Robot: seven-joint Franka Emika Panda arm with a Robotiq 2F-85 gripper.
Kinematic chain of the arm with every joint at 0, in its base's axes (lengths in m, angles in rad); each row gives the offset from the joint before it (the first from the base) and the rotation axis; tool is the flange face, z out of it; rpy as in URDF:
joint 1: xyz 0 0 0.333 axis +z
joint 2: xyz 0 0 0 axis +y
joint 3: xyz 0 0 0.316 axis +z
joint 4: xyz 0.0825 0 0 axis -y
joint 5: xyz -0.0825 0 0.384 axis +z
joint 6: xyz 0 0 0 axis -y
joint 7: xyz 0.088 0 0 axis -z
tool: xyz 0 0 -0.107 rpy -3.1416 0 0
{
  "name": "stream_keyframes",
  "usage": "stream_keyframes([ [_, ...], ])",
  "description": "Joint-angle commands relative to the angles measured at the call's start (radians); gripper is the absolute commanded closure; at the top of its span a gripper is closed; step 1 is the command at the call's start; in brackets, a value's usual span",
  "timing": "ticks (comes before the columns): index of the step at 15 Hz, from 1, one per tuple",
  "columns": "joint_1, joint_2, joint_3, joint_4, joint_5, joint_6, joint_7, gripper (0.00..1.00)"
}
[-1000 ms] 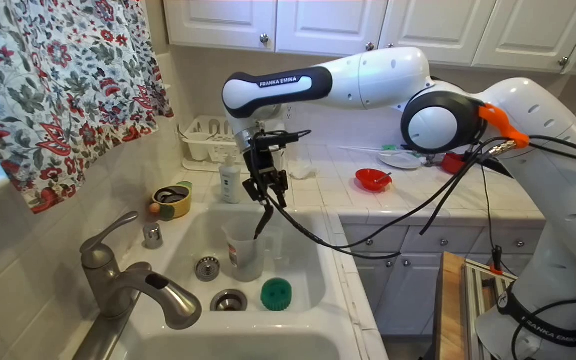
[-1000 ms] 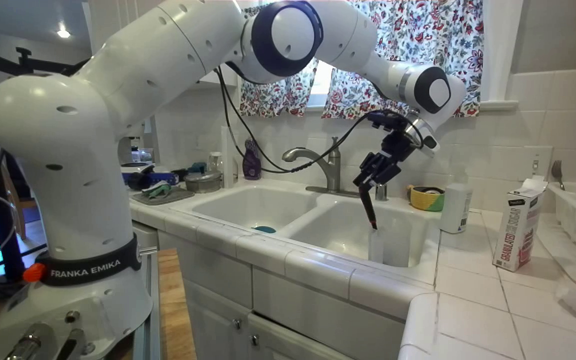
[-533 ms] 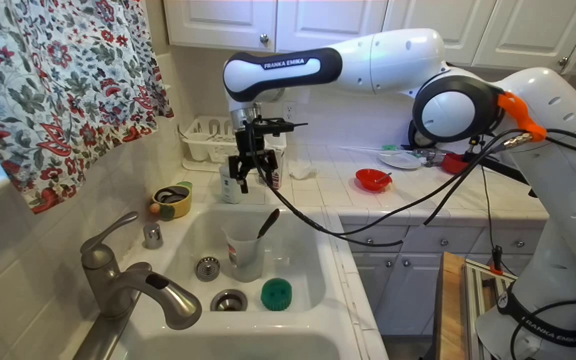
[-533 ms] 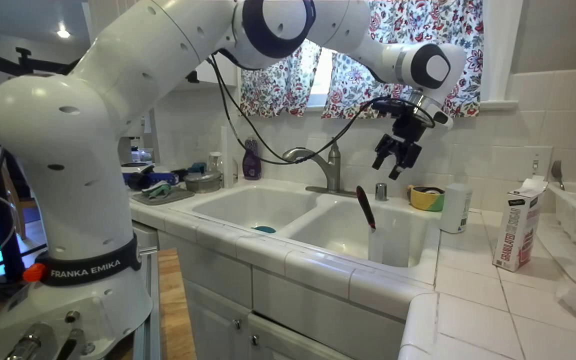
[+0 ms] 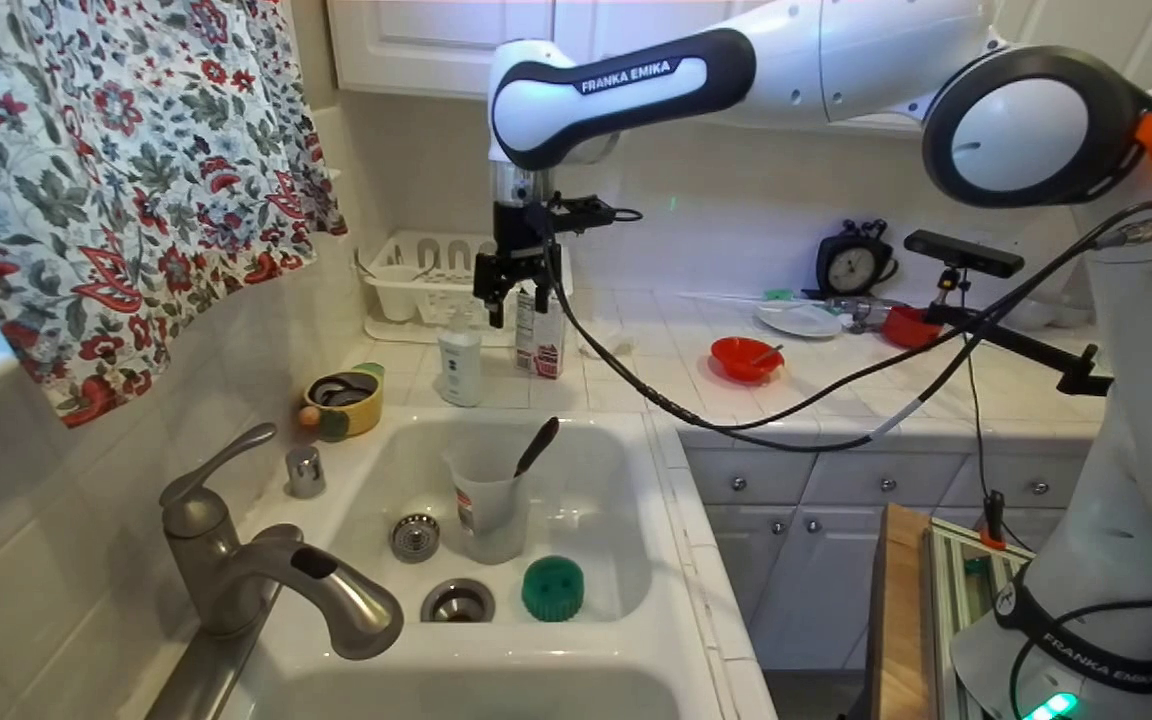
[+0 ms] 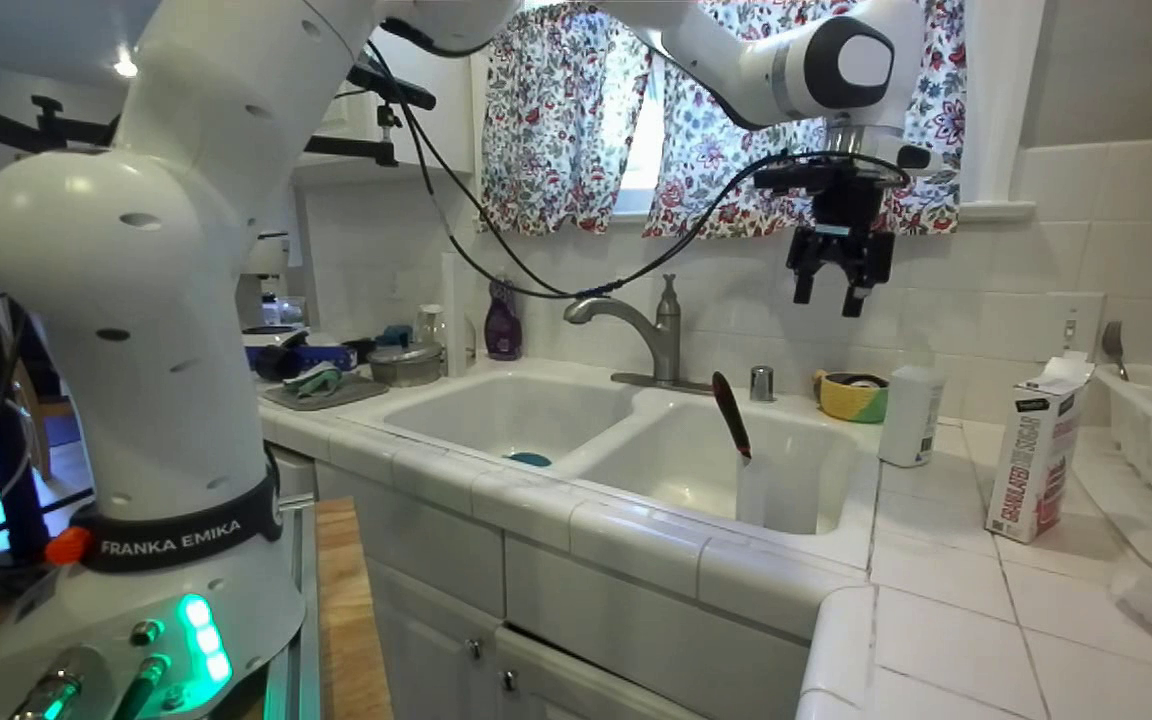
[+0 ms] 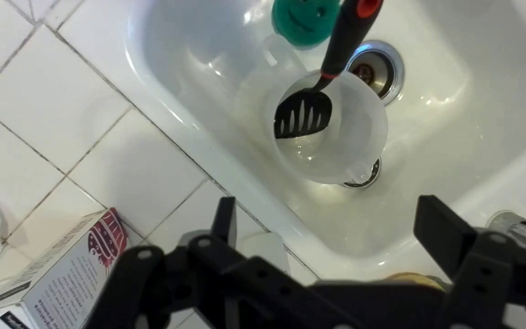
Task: Use the black spatula to stir the contents in the jug.
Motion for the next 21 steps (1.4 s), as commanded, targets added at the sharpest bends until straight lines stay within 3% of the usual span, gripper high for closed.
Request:
stream_keyframes([
  [1,-0.015,-0.17,0.007,-0.238,-0.048,0.055,-0.135,0.0],
  [7,-0.041,-0.36,0.017,-0.516,-0.049,0.191,-0.326,0.0],
  [8,-0.035,-0.253,0.01,-0.365,-0.048,0.118,-0.275,0.0],
  [19,-0.027,-0.463,0.029,-0.685,-0.038,0.24,-0.339,0.0],
  [21,-0.027,-0.506,0.036,-0.765,-0.005,0.335,-0.371,0.0],
])
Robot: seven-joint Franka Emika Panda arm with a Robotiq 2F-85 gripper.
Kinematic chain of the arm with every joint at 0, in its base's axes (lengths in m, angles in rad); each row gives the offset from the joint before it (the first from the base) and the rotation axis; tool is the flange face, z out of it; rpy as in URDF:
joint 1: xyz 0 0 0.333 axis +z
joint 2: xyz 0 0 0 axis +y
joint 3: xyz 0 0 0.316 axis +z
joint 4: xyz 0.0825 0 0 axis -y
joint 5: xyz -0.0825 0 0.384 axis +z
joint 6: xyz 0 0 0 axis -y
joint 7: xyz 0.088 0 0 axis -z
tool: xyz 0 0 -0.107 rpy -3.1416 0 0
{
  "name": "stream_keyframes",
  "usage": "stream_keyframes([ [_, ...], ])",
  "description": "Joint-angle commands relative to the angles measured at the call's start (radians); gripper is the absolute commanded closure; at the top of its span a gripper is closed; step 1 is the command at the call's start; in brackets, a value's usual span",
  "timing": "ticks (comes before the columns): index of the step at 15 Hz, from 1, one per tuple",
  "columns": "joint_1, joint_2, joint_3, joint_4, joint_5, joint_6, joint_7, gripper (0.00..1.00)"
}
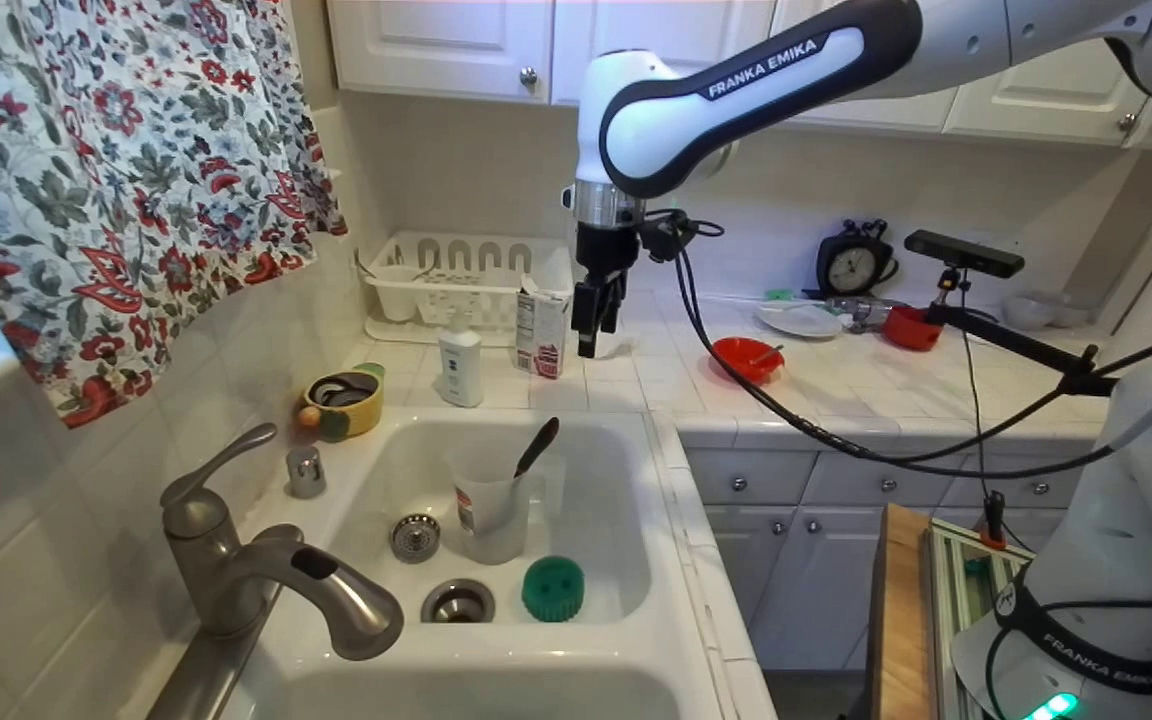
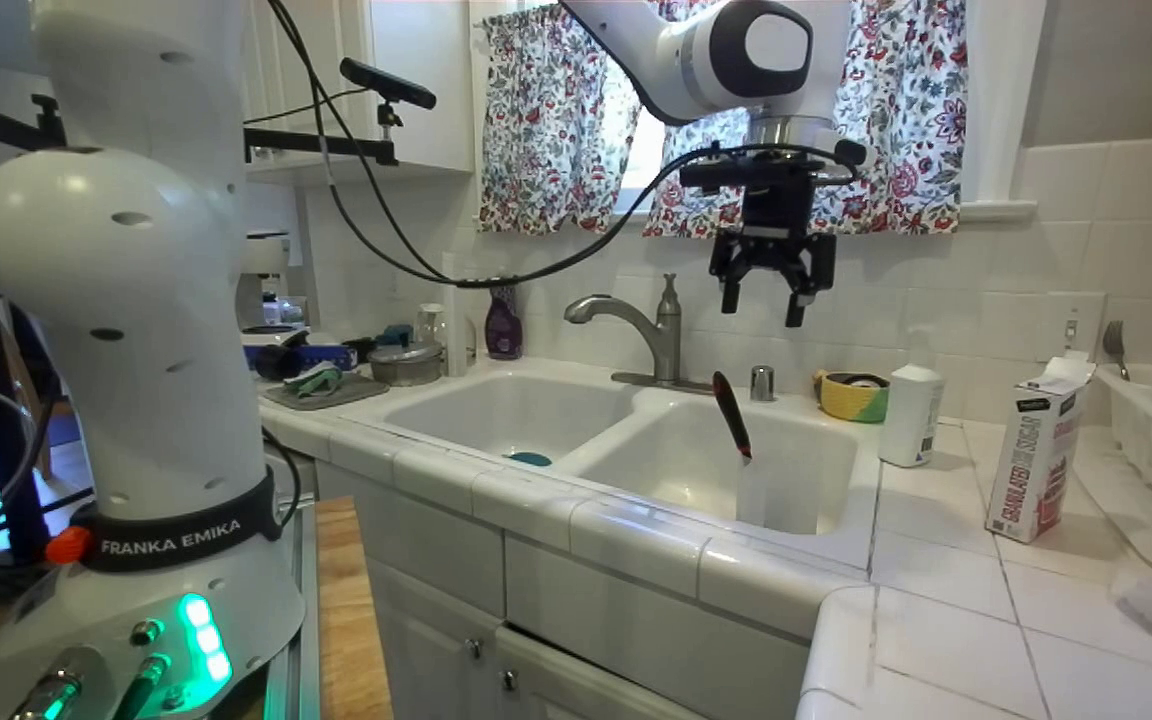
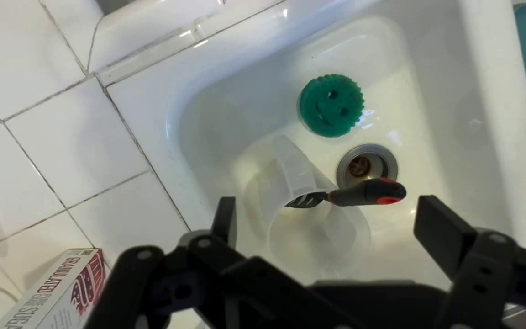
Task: Use the black spatula to stir the contents in the jug.
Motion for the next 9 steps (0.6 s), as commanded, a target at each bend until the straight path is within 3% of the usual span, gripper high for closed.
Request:
stream_keyframes([
  [1,-0.002,-0.114,0.013,-0.179,0.051,0.145,-0.066,0.0],
  [5,0.013,-0.15,0.024,-0.298,0.102,0.264,-0.109,0.0],
  [9,0.043,-0.154,0.047,-0.413,0.097,0.482,-0.079,0.0],
])
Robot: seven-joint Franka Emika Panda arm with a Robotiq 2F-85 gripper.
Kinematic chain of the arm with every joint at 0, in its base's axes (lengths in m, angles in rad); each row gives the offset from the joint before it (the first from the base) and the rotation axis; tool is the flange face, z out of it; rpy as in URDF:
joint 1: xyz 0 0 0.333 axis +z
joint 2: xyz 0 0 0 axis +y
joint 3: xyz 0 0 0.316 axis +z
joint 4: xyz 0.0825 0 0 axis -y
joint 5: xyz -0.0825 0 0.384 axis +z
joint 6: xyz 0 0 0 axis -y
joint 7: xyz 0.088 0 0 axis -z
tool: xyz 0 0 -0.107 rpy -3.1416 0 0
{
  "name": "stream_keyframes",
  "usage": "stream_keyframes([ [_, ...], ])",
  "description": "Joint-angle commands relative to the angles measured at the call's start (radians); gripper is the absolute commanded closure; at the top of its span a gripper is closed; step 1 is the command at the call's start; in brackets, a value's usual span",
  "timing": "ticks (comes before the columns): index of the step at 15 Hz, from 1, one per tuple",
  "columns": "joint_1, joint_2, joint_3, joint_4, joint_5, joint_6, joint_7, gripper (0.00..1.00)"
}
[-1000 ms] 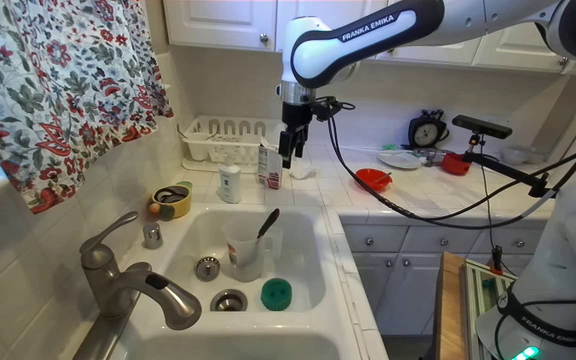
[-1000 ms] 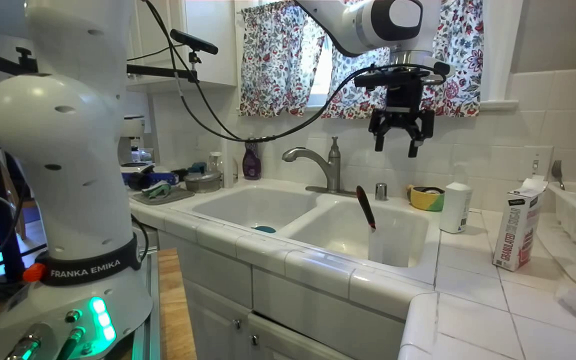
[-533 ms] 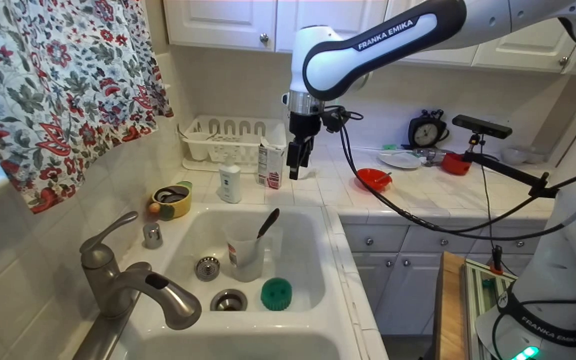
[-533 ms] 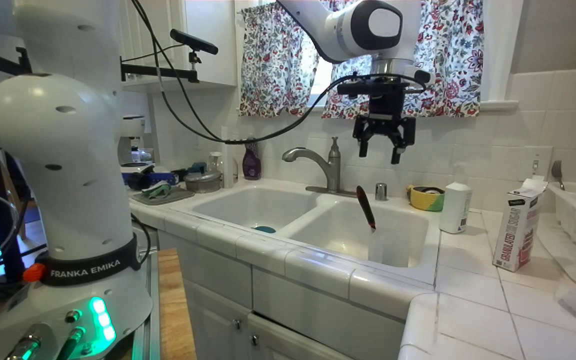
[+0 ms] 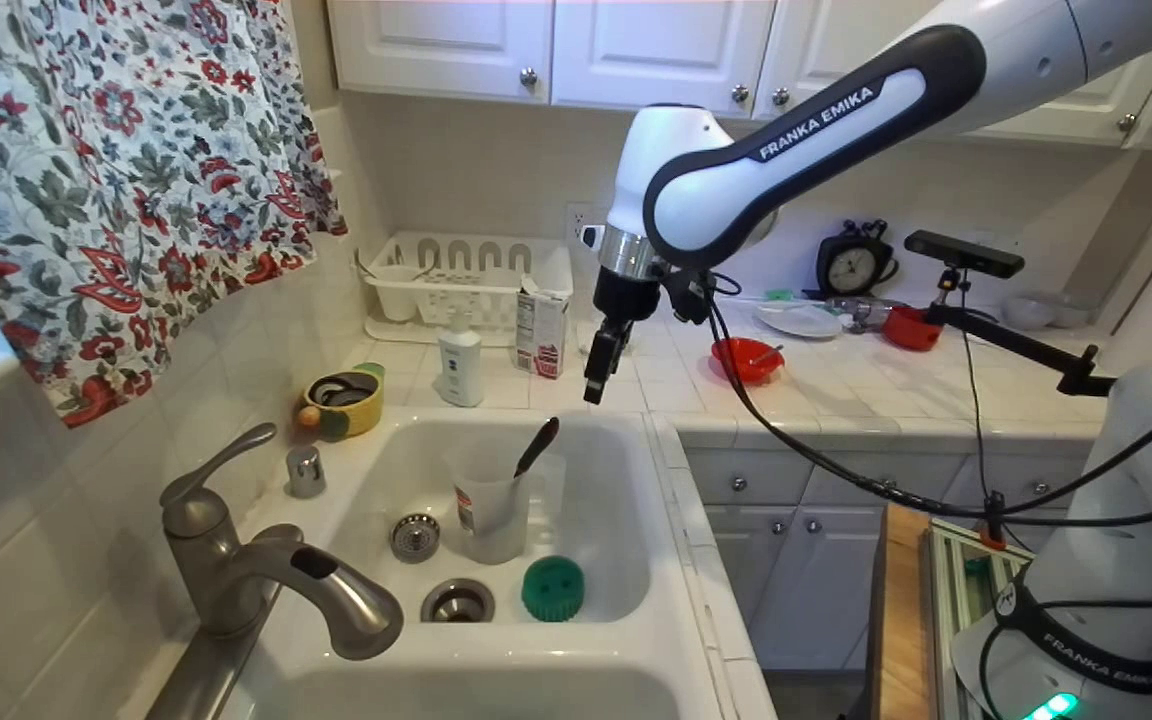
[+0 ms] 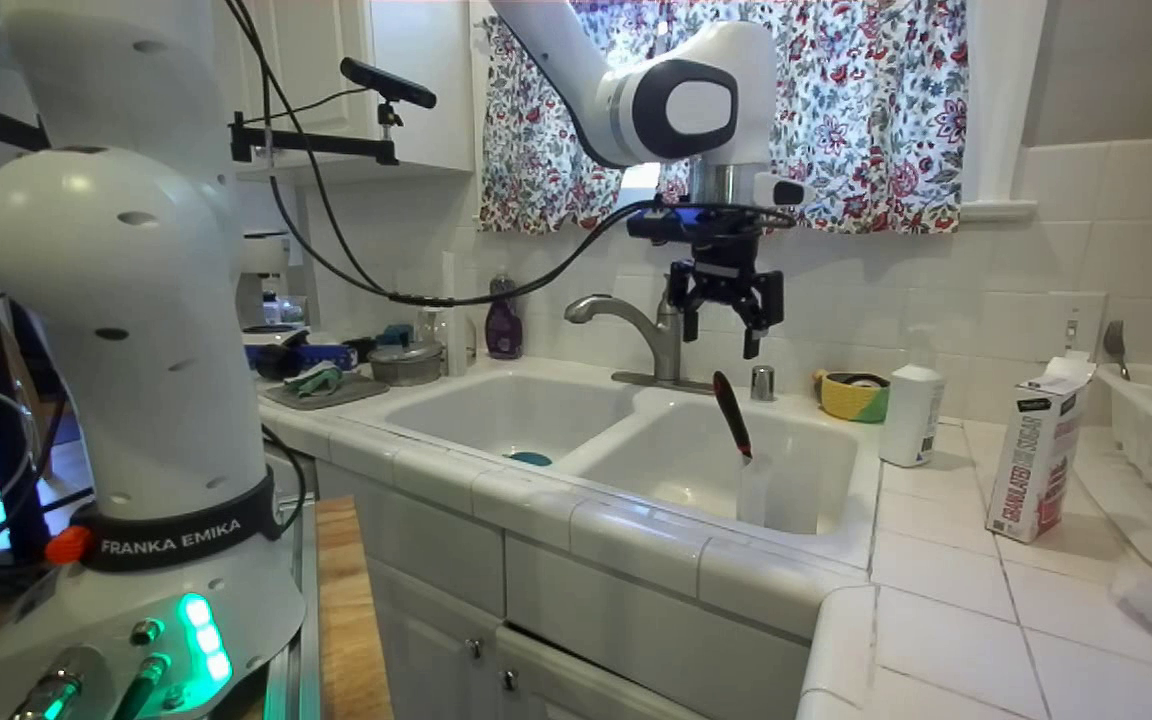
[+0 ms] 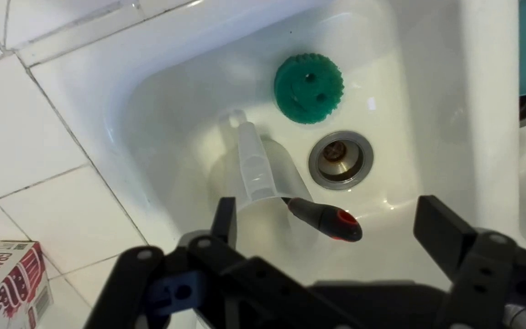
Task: Use the black spatula to stir the contents in the jug.
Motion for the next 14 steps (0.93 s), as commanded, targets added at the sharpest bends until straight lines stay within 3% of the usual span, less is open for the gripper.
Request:
stream_keyframes([
  [1,0.028,-0.028,0.022,-0.122,0.027,0.205,-0.004,0.0],
  [5,0.051,-0.003,0.044,-0.169,0.036,0.37,0.04,0.0],
  [12,0.049,0.001,0.043,-0.161,0.003,0.357,0.051,0.0],
  [14,0.054,0.028,0.039,-0.158,-0.062,0.417,0.169,0.0],
])
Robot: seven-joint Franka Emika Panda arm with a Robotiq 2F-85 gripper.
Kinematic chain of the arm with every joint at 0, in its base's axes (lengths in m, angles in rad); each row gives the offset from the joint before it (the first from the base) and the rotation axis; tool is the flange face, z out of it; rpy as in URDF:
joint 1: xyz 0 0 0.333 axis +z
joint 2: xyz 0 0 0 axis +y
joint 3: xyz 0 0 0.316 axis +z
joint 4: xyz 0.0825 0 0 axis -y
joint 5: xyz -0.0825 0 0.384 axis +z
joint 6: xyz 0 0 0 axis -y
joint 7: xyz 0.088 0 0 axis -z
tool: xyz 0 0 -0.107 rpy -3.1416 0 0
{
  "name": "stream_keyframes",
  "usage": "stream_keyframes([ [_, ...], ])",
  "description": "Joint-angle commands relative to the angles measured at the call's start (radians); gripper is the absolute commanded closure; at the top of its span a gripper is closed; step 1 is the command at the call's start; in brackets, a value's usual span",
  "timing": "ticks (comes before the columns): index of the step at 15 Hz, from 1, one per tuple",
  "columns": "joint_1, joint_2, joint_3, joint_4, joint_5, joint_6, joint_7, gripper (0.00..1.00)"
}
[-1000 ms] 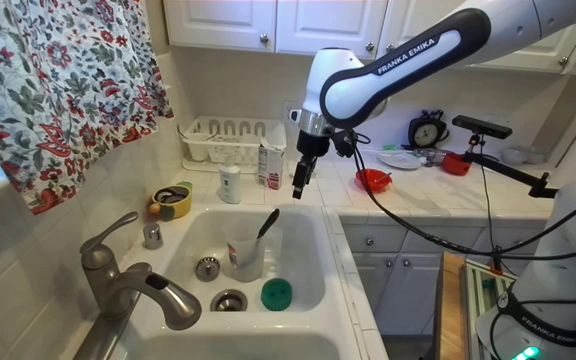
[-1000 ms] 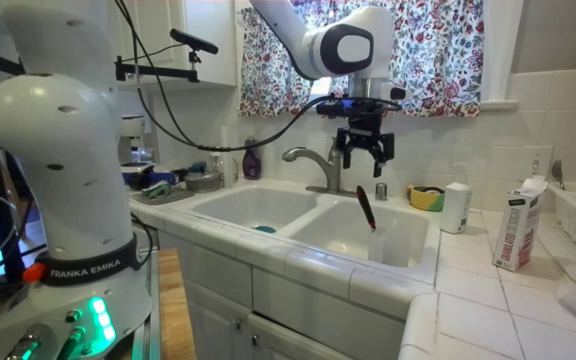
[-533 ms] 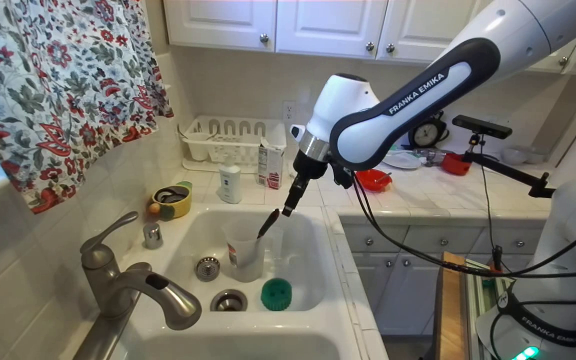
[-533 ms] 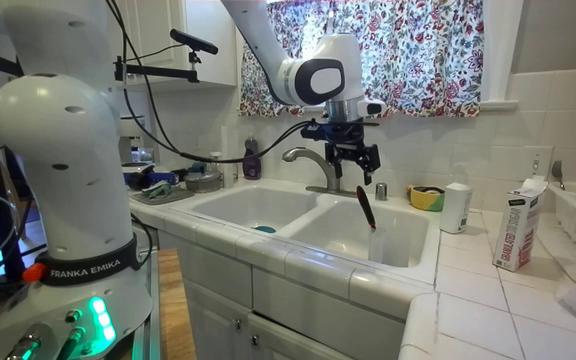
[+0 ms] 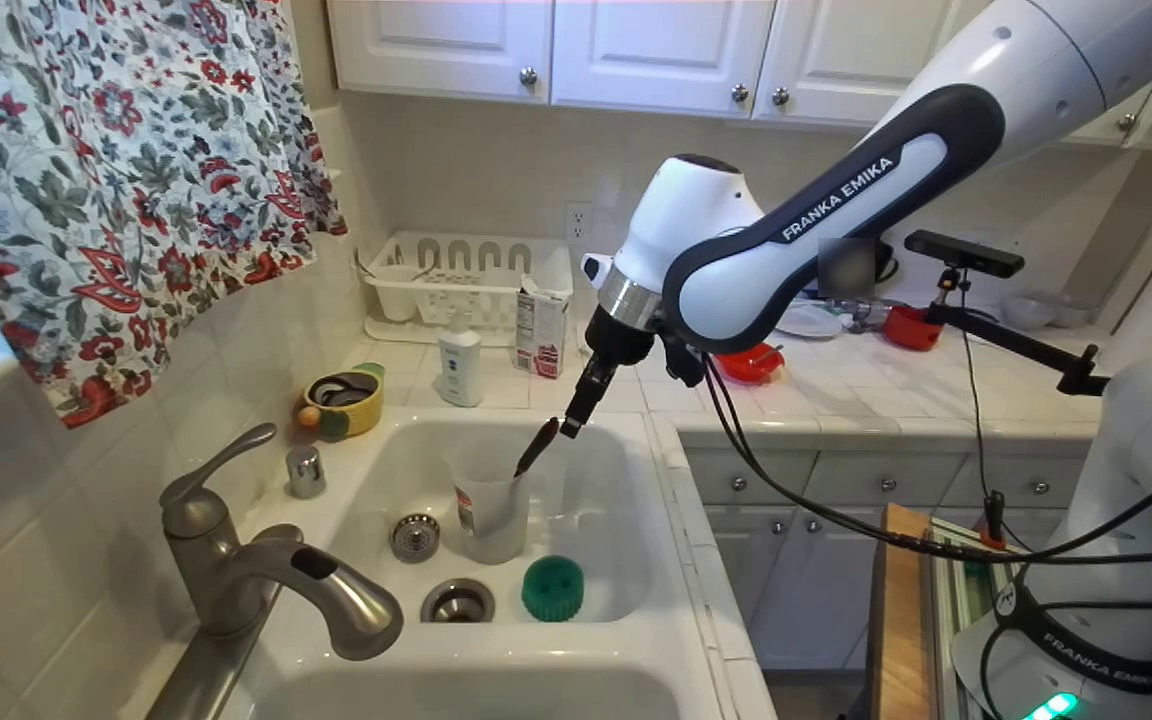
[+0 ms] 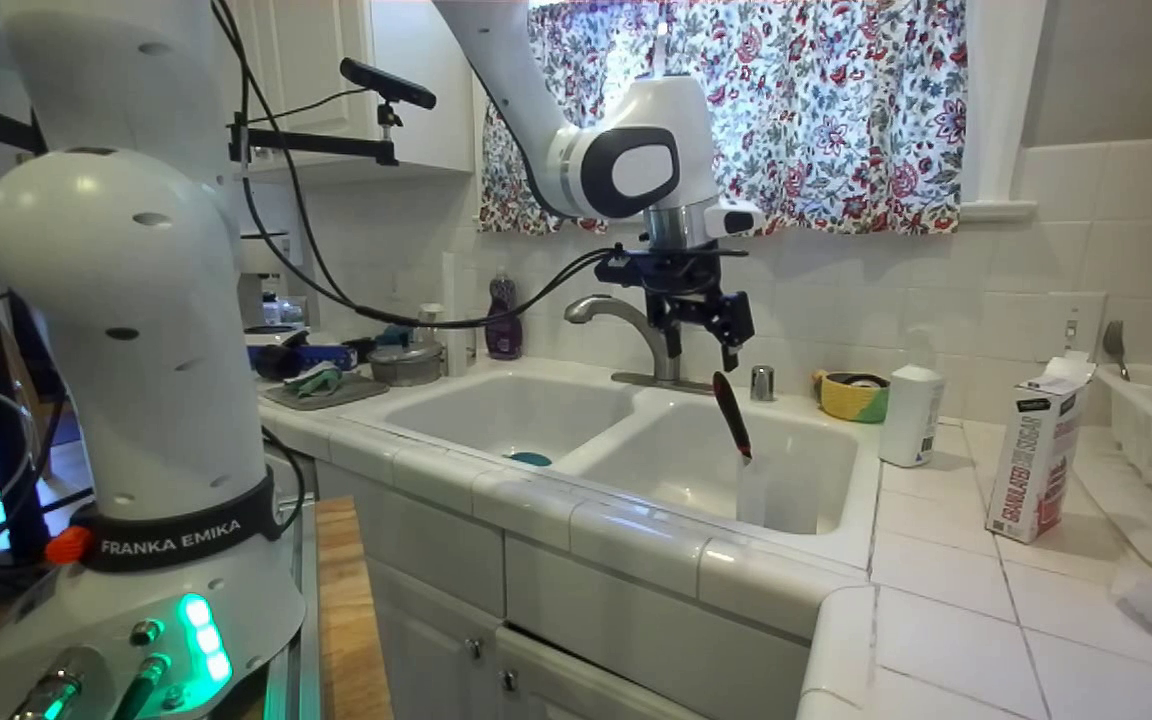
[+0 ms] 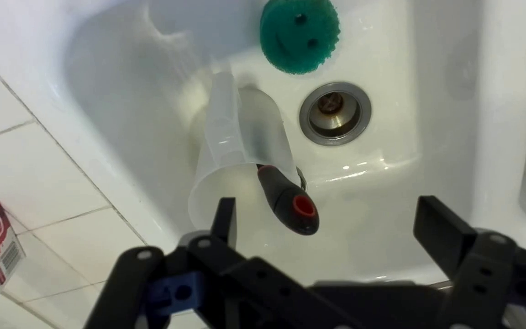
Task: Use the black spatula to stir the contents in the jug.
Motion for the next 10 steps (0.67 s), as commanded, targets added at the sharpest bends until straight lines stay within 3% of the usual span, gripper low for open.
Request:
stream_keyframes([
  [1,0.008,0.036,-0.008,0.001,-0.1,0.104,0.167,0.0],
  [7,0.026,0.076,-0.06,0.013,-0.41,0.165,0.52,0.0],
  [10,0.034,0.097,-0.07,0.022,-0.491,0.16,0.621,0.02],
])
